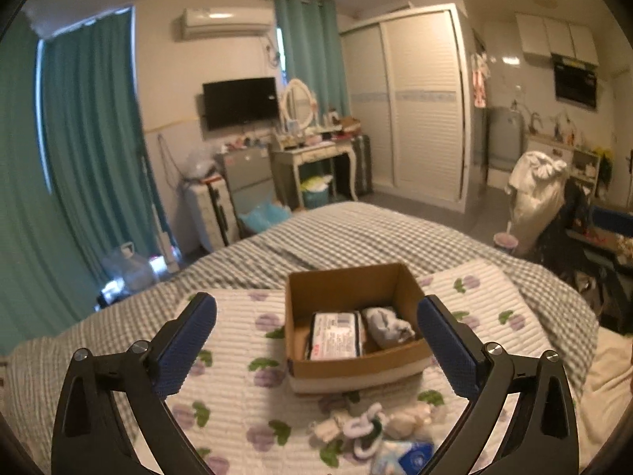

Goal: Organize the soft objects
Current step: 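Grasp the blue tissue pack with the left tool while the right tool grasps white tissue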

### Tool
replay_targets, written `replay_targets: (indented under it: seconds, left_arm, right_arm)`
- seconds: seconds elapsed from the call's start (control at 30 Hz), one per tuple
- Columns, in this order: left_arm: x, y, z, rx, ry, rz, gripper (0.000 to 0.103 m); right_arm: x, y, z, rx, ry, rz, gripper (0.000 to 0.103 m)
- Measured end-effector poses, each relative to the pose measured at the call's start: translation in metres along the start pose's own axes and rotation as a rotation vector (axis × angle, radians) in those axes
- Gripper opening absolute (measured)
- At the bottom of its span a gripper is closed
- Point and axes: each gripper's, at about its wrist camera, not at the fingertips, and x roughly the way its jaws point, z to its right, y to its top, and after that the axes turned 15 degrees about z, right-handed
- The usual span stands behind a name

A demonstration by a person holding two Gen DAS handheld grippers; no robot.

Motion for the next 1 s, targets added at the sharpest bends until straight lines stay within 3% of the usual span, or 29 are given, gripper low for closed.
replay_targets:
  seconds: [0.1, 0.23, 0.4, 0.53, 0.63, 0.8, 0.93, 1.0]
  left_arm:
    - [-0.015, -0.012, 0.005, -0.011, 0.01, -0.026, 0.103]
    - [-0.022, -0.052, 0.015, -0.016, 0.033, -0.097, 0.103]
    - [-0.014, -0.114, 0.035, -0.045, -0.006, -0.19, 0.103]
    - [0.005, -0.171, 0.054, -0.014, -0.024, -0.338, 0.102]
    - [0.016, -0.201, 0.064, 0.0, -0.05, -0.405, 0.101]
    - [0.027, -0.228, 0.074, -0.026, -0.115, -0.468, 0.101]
    - [0.034, -0.237, 0.085, 0.01, -0.162, -0.482, 0.1]
    - [0.039, -0.238, 0.084, 0.008, -0.181, -0.481, 0.096]
  right_arm:
    - [-0.024, -0.015, -0.003, -0.038, 0.0, -0.02, 0.103]
    - [-0.039, -0.058, -0.004, -0.079, 0.013, -0.068, 0.103]
    - [-0.019, -0.124, -0.004, -0.077, 0.037, -0.173, 0.103]
    - [0.001, -0.169, 0.005, -0.026, 0.054, -0.241, 0.103]
    - [0.014, -0.193, 0.003, -0.028, 0.07, -0.283, 0.103]
    - [0.034, -0.219, 0.005, -0.013, 0.071, -0.339, 0.103]
    - [0.047, -0.232, 0.007, 0.008, 0.063, -0.368, 0.103]
    - [0.051, -0.235, 0.007, 0.016, 0.059, -0.376, 0.103]
